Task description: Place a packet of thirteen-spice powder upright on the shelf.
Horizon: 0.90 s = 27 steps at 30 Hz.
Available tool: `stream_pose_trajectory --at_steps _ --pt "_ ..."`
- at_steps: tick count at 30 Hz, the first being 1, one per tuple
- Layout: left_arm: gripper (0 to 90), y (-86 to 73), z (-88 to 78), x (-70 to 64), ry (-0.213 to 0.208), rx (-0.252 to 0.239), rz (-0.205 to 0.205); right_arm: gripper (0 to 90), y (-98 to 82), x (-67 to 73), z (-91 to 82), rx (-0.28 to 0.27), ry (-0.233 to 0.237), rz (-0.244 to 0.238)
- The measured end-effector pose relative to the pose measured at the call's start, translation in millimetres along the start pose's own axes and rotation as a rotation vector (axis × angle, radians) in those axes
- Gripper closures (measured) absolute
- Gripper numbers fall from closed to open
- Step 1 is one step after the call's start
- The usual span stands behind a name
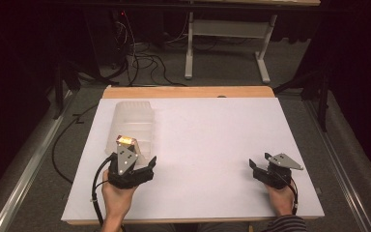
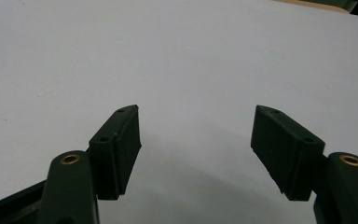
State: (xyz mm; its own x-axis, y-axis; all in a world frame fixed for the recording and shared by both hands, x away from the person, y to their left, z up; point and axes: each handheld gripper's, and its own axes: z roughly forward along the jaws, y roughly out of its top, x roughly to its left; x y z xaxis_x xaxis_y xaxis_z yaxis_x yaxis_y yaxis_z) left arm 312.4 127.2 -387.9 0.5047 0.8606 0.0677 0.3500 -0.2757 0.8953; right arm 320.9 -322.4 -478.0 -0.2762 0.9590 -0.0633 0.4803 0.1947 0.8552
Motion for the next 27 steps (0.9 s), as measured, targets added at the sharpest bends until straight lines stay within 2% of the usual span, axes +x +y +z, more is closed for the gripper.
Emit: stream_pose_trajectory --at_steps 7,27 --pt "22.7 0.6 4.7 -5.2 -0.041 0.0 -0.013 33.5 0.0 0.0 -0.1 0.0 0.0 0.0" --pt "23.0 8.7 21.0 -29.7 -0.118 -0.002 0.01 33.5 -0.1 0.0 -0.2 -0.003 0.002 -0.001"
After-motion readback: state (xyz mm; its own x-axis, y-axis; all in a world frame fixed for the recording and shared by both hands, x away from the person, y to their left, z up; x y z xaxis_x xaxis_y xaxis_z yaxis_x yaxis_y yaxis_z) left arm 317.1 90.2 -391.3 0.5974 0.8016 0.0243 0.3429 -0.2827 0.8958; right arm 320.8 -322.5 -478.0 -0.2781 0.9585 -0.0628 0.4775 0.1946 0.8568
